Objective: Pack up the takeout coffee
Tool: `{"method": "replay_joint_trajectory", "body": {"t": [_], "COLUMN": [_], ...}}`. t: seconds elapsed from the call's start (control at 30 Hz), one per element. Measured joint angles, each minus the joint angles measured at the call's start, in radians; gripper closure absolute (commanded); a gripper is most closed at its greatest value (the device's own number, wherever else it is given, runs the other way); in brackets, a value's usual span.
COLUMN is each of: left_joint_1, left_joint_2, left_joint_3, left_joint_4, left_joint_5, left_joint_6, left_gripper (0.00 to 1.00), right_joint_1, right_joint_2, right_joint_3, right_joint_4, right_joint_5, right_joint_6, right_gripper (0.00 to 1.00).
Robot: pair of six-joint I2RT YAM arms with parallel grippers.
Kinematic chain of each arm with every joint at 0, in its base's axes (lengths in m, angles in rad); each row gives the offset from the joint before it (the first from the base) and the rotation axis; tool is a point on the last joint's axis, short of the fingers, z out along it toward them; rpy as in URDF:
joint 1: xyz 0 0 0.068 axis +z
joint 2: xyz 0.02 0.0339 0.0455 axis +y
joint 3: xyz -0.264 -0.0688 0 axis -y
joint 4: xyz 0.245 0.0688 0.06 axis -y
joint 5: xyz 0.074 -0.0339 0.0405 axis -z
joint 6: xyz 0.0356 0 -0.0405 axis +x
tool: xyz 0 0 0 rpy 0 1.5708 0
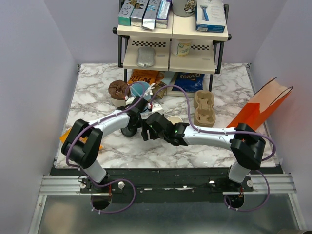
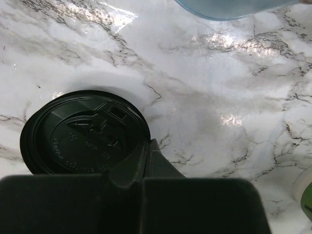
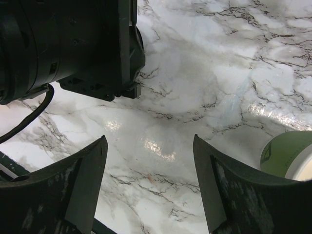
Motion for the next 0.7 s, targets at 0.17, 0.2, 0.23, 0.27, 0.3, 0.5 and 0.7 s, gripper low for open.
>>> {"method": "replay_joint_trajectory", "body": {"t": [0.17,0.2,0.23,0.27,0.3,0.5,0.7], "left_joint_1": [0.000,0.000,0.000,0.000,0.000,0.037,0.138], "left_joint_2": [-0.016,-0.029,-0.045,-0.078,-0.115,-0.389,-0.588], "left_joint_3": [-0.001,-0.005,-0.010,-0.023,-0.040,-0.201,-0.360], "left_joint_4": [0.000,0.000,0.000,0.004,0.005,0.094,0.211], "left_joint_5": [0.015,0.029,0.037,0.050,0.066,0.243,0.484], "left_joint_6": [0.001,0.002,0.005,0.009,0.013,0.019,-0.005], "left_gripper": [1.00,1.00,1.00,1.00,1.00,1.00,1.00], "right_joint_1": [-0.005,-0.005,-0.006,-0.006,-0.006,-0.020,-0.029], "right_joint_2": [0.000,0.000,0.000,-0.002,-0.005,-0.097,-0.293], "right_joint_3": [0.000,0.000,0.000,-0.003,-0.006,-0.091,-0.276], "right_joint_4": [0.000,0.000,0.001,0.004,0.006,0.071,0.286], "right_joint_5": [0.000,0.000,-0.001,-0.003,-0.008,-0.112,-0.305], "right_joint_6": [0.000,0.000,-0.001,-0.005,-0.009,-0.047,-0.172], "right_gripper": [0.21,0.21,0.21,0.21,0.21,0.19,0.11]}}
